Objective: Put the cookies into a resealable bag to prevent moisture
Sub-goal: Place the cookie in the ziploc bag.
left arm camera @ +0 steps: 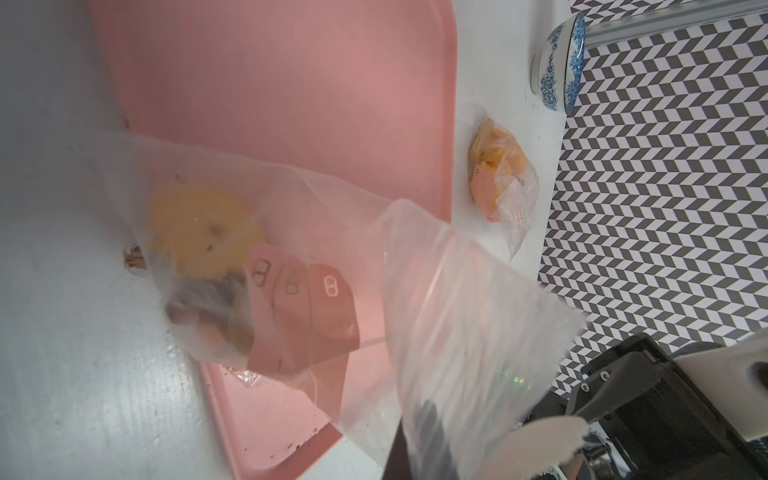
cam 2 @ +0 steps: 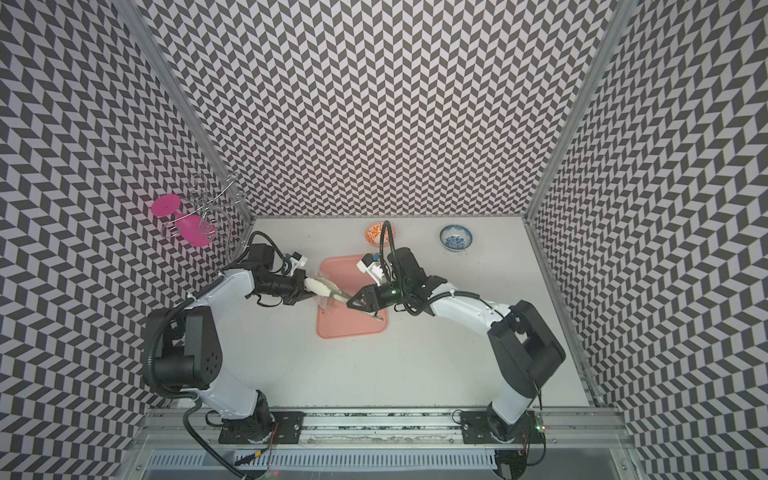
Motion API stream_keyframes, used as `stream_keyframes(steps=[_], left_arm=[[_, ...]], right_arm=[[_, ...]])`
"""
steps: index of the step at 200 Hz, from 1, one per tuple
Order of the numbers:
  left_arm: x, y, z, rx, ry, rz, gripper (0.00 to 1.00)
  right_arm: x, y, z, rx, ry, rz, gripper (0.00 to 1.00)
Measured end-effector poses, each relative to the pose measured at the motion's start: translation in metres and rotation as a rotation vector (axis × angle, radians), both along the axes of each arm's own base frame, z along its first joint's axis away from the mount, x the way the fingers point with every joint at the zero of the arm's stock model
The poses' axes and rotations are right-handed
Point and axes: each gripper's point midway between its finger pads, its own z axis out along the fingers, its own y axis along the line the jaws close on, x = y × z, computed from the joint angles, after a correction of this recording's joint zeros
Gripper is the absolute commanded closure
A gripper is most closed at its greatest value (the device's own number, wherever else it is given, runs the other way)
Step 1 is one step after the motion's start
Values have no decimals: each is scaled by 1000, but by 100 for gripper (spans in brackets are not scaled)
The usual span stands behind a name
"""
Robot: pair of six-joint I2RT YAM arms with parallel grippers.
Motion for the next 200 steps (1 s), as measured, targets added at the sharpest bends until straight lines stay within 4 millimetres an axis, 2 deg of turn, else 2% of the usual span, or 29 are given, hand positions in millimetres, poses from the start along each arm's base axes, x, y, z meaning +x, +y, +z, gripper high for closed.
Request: stream_keyframes(steps=[25,95,150,200], left_arm=[[-1,2,1,11,1,6,100],[3,13,9,117,-13,29,100],[5,22,10,298,-11,32,100],[10,20,19,439,-44,14,100]], right_arm=[[6,-2,3,0,-12,-17,58],[21,-13,-5,-40,-10,-78,60],[25,-18,-5,-80,-39,-83,61],[25,-25,1,-95,-54,-98,62]])
